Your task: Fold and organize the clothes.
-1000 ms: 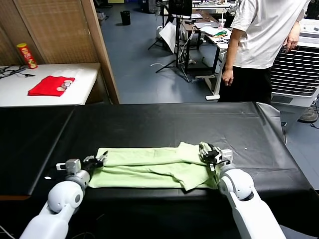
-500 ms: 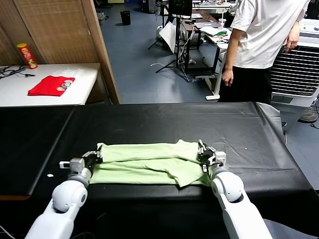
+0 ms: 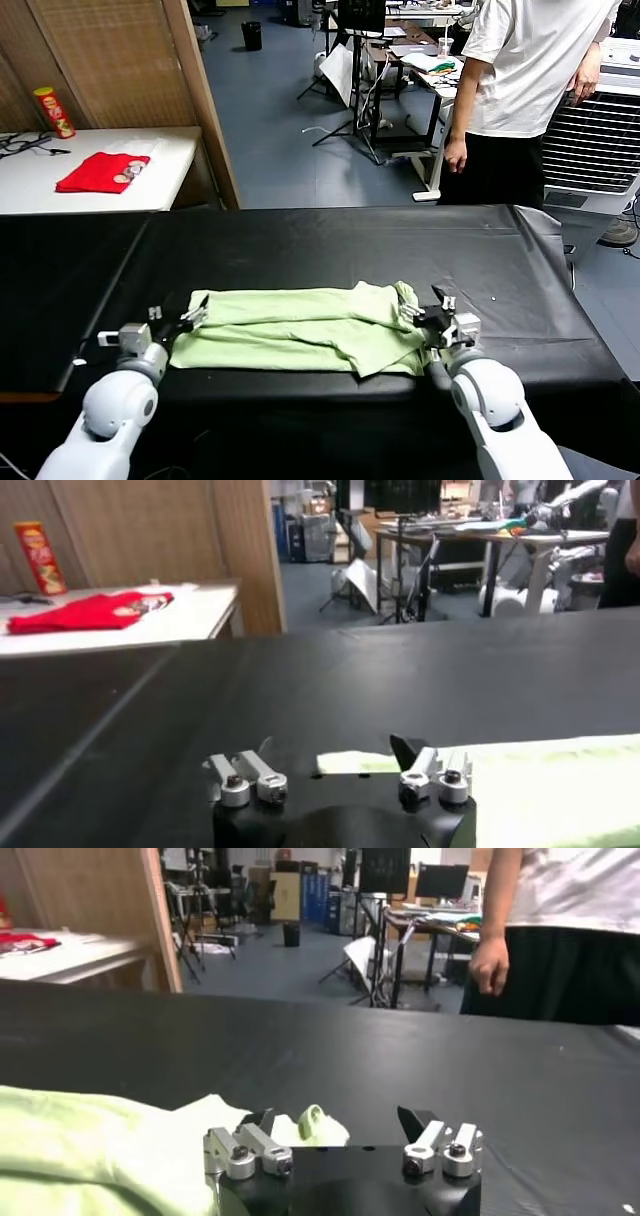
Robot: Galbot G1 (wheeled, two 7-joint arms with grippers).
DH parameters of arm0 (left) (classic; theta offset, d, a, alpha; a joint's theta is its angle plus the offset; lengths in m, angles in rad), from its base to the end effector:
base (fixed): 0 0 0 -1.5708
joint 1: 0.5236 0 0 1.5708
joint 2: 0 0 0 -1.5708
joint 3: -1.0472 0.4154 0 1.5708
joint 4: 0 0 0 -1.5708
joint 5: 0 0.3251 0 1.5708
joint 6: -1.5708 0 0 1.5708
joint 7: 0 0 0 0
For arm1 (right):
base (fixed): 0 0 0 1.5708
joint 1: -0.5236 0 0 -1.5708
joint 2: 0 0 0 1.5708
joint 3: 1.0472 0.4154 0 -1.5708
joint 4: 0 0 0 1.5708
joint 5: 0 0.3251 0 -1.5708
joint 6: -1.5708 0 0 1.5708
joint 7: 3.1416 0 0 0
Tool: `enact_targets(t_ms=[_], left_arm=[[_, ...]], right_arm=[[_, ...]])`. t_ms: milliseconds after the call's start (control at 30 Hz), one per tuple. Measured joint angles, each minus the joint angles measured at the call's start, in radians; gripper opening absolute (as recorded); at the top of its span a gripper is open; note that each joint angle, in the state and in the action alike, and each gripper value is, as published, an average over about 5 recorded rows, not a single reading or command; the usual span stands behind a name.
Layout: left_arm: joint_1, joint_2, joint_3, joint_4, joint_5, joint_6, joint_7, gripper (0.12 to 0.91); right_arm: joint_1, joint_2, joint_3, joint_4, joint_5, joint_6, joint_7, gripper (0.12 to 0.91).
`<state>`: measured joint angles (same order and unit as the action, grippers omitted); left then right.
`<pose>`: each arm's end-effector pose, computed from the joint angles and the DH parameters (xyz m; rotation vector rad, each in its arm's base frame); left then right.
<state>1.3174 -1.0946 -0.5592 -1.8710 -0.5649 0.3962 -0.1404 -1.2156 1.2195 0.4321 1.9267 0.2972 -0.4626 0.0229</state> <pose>0.2247 0.1562 -0.3514 0.0203 -2.7495 0.0667 0.2500 -0.0778 -0.3400 0.2400 -2.8104 0.0990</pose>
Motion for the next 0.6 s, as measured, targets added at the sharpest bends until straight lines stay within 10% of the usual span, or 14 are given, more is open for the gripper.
enact_targets(t_ms=[333,600], left_arm=[[0.070,-0.042,-0.013,-0.006,0.004,-0.007,0.016,0.783],[0.067,-0.057,-0.012,-0.003,-0.008,-0.001,0.014,0.399]], right_arm=[[-0.016,0.004,-0.003,0.032,-0.006,0.001,-0.003,0.798],[-0.023,0.005,-0.001,0.038,-0.021,0.012,-0.010,0.798]])
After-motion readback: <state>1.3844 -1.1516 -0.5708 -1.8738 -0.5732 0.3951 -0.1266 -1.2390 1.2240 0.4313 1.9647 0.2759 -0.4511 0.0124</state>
